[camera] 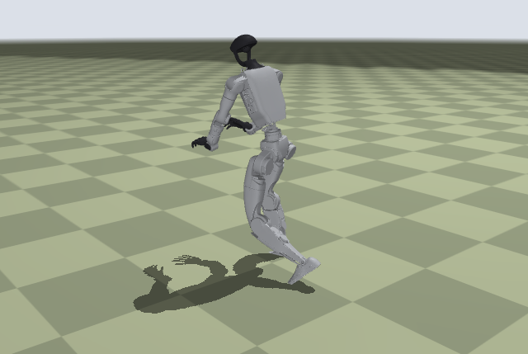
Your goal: Sport exercise
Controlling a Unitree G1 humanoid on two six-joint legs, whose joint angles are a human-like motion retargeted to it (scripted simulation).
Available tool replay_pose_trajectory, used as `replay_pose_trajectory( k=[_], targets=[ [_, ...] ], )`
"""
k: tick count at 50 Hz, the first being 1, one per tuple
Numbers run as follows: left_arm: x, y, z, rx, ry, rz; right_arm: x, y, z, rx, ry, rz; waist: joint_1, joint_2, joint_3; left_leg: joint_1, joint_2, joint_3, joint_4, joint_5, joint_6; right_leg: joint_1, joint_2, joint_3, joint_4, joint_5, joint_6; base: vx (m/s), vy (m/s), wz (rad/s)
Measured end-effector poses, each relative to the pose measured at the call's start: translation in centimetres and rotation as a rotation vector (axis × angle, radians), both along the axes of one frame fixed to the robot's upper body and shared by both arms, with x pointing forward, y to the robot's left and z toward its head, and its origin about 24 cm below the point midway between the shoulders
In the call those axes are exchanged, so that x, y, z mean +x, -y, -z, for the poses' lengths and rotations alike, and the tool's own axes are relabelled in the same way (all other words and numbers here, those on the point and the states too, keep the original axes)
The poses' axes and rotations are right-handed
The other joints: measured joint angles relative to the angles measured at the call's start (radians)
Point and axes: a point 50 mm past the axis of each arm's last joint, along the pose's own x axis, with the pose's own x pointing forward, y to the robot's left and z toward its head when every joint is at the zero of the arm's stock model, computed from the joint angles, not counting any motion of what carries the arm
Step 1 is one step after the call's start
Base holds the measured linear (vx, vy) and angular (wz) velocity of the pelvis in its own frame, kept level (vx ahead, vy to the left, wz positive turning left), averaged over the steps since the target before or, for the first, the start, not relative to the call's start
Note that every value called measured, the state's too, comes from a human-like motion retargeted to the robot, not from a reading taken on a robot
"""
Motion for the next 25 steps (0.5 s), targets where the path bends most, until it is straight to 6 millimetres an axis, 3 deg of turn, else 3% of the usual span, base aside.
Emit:
replay_pose_trajectory(
  k=[13,25],
  targets=[
    [-1.4,0.0,2.0,0.018,-0.087,0.024,-2.2,-0.5,2.4,0.036,-0.093,-0.018,0.014,0.024,-0.027,0.022,0.012,-0.018,-0.015,-0.005,0.0,0.067,0.028,0.012,-0.089,0.048,-0.003,0.0,0.0,0.0],
    [-1.6,-0.1,2.4,0.026,-0.135,0.02,-3.2,-0.4,3.3,0.023,-0.155,-0.052,0.019,0.042,-0.048,-0.011,0.01,-0.025,-0.022,-0.035,0.02,0.087,0.033,0.025,-0.188,0.101,0.001,0.0,0.0,0.0]
  ],
)
